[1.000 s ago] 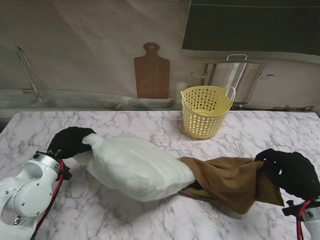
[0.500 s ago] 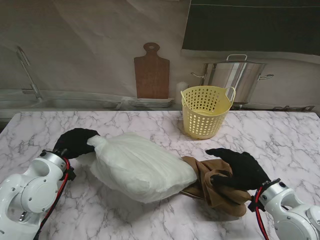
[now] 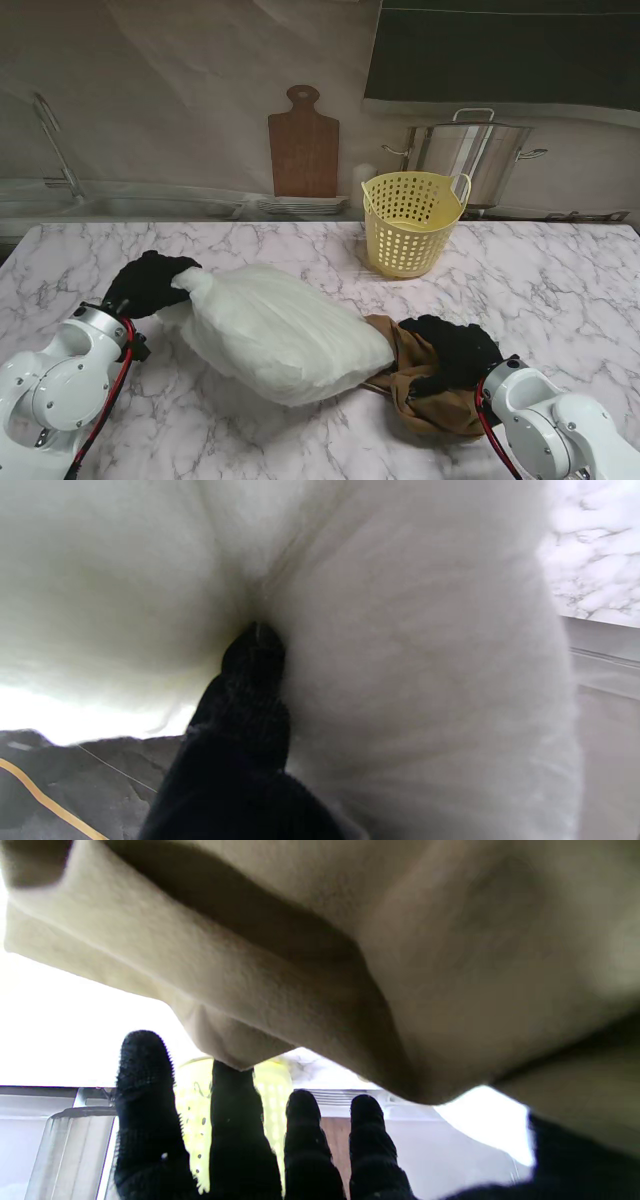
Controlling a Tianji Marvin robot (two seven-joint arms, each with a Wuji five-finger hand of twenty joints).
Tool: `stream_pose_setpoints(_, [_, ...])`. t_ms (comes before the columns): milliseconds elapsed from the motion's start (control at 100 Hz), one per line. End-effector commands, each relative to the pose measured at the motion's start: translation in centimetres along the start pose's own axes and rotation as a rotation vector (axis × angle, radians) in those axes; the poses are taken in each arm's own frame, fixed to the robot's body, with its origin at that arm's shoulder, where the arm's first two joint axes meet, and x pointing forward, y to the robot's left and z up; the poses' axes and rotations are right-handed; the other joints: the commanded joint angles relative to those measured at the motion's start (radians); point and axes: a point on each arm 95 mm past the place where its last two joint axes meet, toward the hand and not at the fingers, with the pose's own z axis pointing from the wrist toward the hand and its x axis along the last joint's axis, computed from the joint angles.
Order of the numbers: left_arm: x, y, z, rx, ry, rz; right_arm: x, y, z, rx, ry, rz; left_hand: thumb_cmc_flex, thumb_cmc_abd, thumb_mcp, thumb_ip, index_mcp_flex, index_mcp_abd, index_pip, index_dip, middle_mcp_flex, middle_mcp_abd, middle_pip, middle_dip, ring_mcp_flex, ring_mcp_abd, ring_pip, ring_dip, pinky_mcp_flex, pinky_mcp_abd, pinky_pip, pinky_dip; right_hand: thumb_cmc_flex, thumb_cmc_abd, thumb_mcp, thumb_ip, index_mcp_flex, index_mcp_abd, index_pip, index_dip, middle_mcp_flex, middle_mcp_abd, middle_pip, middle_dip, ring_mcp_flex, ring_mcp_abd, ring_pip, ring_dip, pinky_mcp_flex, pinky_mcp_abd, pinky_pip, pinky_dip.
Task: Remove the pillowcase from the pillow and put it in the laundry basket
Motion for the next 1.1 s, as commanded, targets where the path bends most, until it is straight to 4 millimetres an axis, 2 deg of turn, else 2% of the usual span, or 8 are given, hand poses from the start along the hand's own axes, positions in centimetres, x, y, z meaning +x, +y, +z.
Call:
stream_pose_setpoints(0, [-0.2,0.4,-0.2,-0.030,-0.002,-0.010,-0.2,-0.7,0.3,0.024,-0.007,0.008,0.077,0.155,-0.031,0.028,-0.025,-0.027,-0.034,-0.011,-0.092,0.034,-0.025,-0.096,-0.074,0.065,-0.058,0.008,-0.111,0.051,1.357,0.026,0.083,-0.038,-0.052,0.031,0.039,0.024,0.058,0.038,0.015,-0.008,0.112,0.048,0.094,-0.040,0.060,0.056,0.077,-0.028,0.061,0.069])
stream_pose_setpoints(90, [-0.3,0.4,-0.3,-0.033,0.009,-0.017,-0.1,-1.1,0.8,0.037,-0.008,0.013,-0.017,0.158,-0.044,0.022,-0.087,-0.022,-0.117,-0.030,-0.260,0.064,-0.116,-0.147,-0.225,0.092,-0.160,-0.032,-0.245,0.078,1.189,0.024,0.221,-0.011,-0.067,0.051,0.104,0.014,0.126,0.067,0.085,-0.021,0.237,0.105,0.224,-0.094,0.140,0.128,0.183,-0.114,0.134,0.116])
stream_pose_setpoints(350, [-0.9,-0.6,-0.6,0.079,0.006,-0.024,-0.7,-1.7,1.7,0.045,-0.039,0.091,-0.229,0.249,-0.065,0.016,-0.177,0.014,-0.306,-0.142,-0.570,0.079,-0.236,-0.251,-0.483,0.118,-0.290,-0.137,-0.382,0.103,0.861,-0.029,0.372,0.046,0.218,0.038,0.372,-0.059,0.316,0.091,0.417,-0.049,0.457,0.306,0.440,-0.213,0.330,0.299,0.398,-0.340,0.261,0.133])
stream_pose_setpoints(370, [-1.0,-0.8,-0.6,0.091,0.005,-0.025,-0.7,-1.7,1.7,0.045,-0.040,0.091,-0.248,0.256,-0.070,0.014,-0.193,0.017,-0.314,-0.148,-0.584,0.078,-0.241,-0.254,-0.493,0.122,-0.293,-0.140,-0.388,0.104,0.851,-0.031,0.389,0.040,0.222,0.003,0.402,-0.069,0.339,0.092,0.457,-0.052,0.472,0.336,0.458,-0.220,0.346,0.311,0.412,-0.349,0.271,0.135])
stream_pose_setpoints(450, [-1.4,-1.4,-0.8,0.143,-0.004,-0.018,-0.7,-1.9,1.9,0.044,-0.042,0.102,-0.337,0.261,-0.072,0.008,-0.242,0.017,-0.341,-0.185,-0.608,0.072,-0.245,-0.271,-0.514,0.129,-0.303,-0.157,-0.394,0.118,0.783,-0.038,0.445,0.008,0.254,-0.061,0.442,-0.112,0.509,-0.023,0.581,-0.062,0.450,0.434,0.526,-0.242,0.408,0.348,0.470,-0.370,0.310,0.148])
stream_pose_setpoints(620, [-2.7,-2.6,-1.5,0.219,-0.050,-0.006,-0.7,-2.0,2.2,0.020,-0.051,0.110,-0.495,0.242,-0.073,0.001,-0.398,0.020,-0.422,-0.275,-0.710,0.083,-0.267,-0.325,-0.557,0.152,-0.326,-0.188,-0.386,0.155,0.642,-0.051,0.493,0.003,0.331,-0.079,0.538,-0.189,0.719,-0.127,0.762,-0.093,0.490,0.470,0.655,-0.273,0.538,0.395,0.591,-0.375,0.404,0.175])
stream_pose_setpoints(880, [-4.6,-3.2,-1.4,0.300,-0.132,-0.014,-0.9,-1.7,2.3,-0.012,-0.056,0.107,-0.465,0.274,-0.072,0.001,-0.391,0.034,-0.406,-0.304,-0.652,0.074,-0.254,-0.326,-0.553,0.143,-0.321,-0.191,-0.361,0.173,0.562,-0.030,0.502,0.017,0.367,-0.085,0.588,-0.199,0.752,-0.119,0.776,-0.081,0.540,0.529,0.665,-0.293,0.677,0.420,0.638,-0.399,0.463,0.204])
stream_pose_setpoints(1090, [-3.3,-3.1,-0.2,0.339,-0.093,-0.097,-1.1,-1.2,2.5,-0.087,-0.068,0.106,-0.371,0.307,-0.065,0.007,-0.313,0.043,-0.364,-0.285,-0.494,0.073,-0.209,-0.267,-0.490,0.124,-0.294,-0.167,-0.323,0.165,0.573,0.019,0.499,0.034,0.383,-0.087,0.602,-0.202,0.760,-0.106,0.762,-0.077,0.563,0.563,0.665,-0.297,0.719,0.417,0.642,-0.399,0.480,0.212])
